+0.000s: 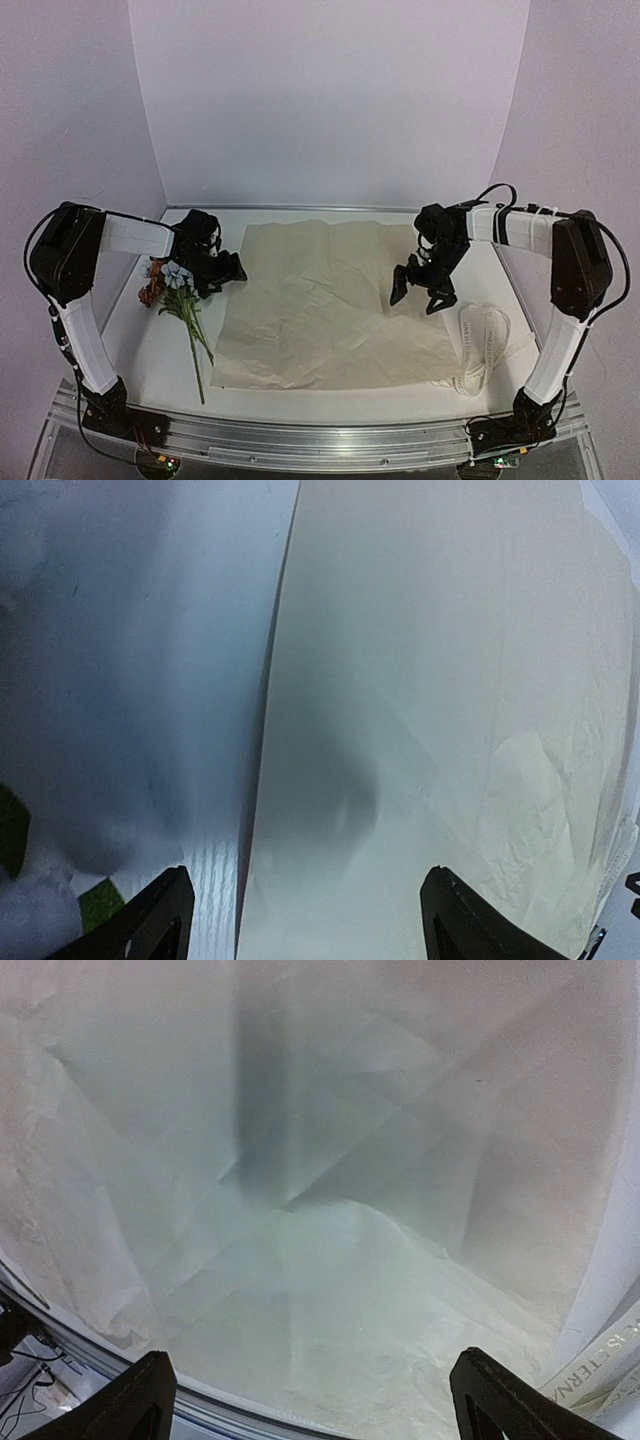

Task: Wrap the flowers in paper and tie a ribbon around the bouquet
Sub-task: Unfold the folded wrapping paper at the center of the board, then rotate the flattened wrapping paper at the center of the board.

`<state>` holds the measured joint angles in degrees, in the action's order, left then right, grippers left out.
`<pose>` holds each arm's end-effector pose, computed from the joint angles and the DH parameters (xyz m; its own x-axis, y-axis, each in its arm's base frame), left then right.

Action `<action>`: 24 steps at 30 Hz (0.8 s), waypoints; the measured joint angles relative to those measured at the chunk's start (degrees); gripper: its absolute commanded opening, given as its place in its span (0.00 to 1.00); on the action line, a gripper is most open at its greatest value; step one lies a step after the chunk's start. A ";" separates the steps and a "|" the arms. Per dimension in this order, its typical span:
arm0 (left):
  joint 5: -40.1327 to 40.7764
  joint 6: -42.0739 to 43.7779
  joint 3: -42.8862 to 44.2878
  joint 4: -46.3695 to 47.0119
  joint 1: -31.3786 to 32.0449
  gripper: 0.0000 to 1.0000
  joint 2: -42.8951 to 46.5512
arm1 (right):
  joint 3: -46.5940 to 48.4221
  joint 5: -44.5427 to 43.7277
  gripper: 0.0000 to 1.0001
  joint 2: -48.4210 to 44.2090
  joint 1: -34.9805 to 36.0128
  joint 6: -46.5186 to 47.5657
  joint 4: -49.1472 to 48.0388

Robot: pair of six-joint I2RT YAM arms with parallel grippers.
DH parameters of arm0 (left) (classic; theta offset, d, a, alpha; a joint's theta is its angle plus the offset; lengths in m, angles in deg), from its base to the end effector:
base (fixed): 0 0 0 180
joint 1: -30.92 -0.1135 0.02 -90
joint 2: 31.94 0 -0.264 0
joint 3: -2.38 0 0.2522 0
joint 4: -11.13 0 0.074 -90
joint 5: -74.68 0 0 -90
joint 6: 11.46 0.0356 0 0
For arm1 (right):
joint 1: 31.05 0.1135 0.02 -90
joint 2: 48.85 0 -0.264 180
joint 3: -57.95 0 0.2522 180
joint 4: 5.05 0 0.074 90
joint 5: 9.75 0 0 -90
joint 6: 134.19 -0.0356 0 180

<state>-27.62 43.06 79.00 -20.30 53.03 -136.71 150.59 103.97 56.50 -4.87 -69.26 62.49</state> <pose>0.3351 -0.1443 0.1560 -0.9220 -0.2375 -0.3057 -0.0829 0.8924 -0.4435 0.3113 0.1690 0.2075 -0.9982 -0.0585 0.0146 -0.0465 0.9012 0.4309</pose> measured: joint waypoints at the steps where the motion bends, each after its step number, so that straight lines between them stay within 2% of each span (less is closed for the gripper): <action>1: -0.35 0.08 0.80 0.40 -0.05 0.78 -1.06 | -1.33 -0.40 0.98 -0.39 -0.55 0.06 -0.64; 7: -1.72 0.73 3.96 1.71 -0.07 0.72 -5.25 | -8.36 -2.88 0.98 -2.59 -3.60 -0.24 -5.57; 14: -2.26 1.19 6.30 1.61 -0.07 0.54 -7.41 | -13.61 -3.56 0.98 -3.03 -8.06 -1.99 -10.78; 24: -2.49 1.23 11.08 0.46 -0.11 0.38 -11.23 | -20.27 -3.92 0.98 -5.70 -10.17 -4.43 -14.51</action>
<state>-30.10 44.30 90.08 -19.84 52.92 -147.93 130.32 100.05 50.80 -15.05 -73.70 47.98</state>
